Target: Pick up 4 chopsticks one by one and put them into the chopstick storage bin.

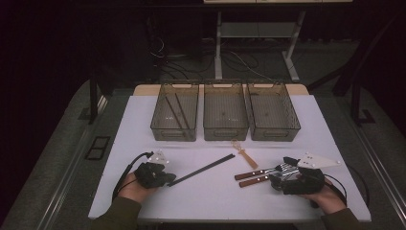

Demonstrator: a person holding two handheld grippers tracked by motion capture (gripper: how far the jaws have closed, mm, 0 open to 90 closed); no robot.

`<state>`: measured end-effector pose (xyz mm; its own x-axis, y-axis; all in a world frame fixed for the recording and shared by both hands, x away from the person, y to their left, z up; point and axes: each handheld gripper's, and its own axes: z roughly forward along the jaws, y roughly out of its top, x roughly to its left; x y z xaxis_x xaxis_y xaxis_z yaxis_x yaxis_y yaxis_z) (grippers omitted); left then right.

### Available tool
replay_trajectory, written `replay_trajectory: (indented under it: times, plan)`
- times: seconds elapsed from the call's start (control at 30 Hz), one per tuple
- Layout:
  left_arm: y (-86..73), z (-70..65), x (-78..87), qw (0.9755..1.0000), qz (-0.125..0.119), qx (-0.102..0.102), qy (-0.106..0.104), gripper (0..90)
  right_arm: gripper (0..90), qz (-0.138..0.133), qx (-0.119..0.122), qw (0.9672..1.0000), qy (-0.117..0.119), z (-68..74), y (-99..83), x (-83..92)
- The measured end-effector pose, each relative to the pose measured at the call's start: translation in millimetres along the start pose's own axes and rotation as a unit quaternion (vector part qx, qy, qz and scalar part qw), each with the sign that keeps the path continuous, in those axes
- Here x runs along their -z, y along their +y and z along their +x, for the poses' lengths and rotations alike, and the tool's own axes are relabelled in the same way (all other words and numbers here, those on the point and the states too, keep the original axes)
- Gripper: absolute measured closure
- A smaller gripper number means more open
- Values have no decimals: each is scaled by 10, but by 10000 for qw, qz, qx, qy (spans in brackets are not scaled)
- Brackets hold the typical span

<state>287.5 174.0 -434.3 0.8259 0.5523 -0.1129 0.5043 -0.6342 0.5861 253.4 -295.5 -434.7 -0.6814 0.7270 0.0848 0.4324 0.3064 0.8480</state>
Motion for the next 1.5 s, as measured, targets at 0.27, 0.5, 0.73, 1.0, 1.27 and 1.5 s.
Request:
replay_trajectory:
  times: [0.27, 0.5, 0.73, 1.0, 1.27, 1.5]
  plan:
    - [42, 19, 54, 9995, -294, -50, 96, 828, 126, 53, 40, 9999, 89, 47, 5, -63]
    - [136, 9, 62, 9980, -618, -82, 106, 698, 125, 130, 97, 9998, 137, 82, 5, -105]
    - [321, -24, -12, 9963, -850, -85, -81, 538, 125, 118, 87, 9998, 105, 82, 6, -110]
    - [539, -72, -183, 9955, -893, -182, -247, 471, 125, 91, 75, 9999, 102, 69, 5, -108]
    - [797, -107, -403, 9955, -843, -309, -299, 531, 125, 89, 67, 9999, 98, 68, 6, -101]
    - [959, -128, -593, 9959, -763, -383, -300, 687, 125, 89, 77, 9999, 96, 63, 4, -100]
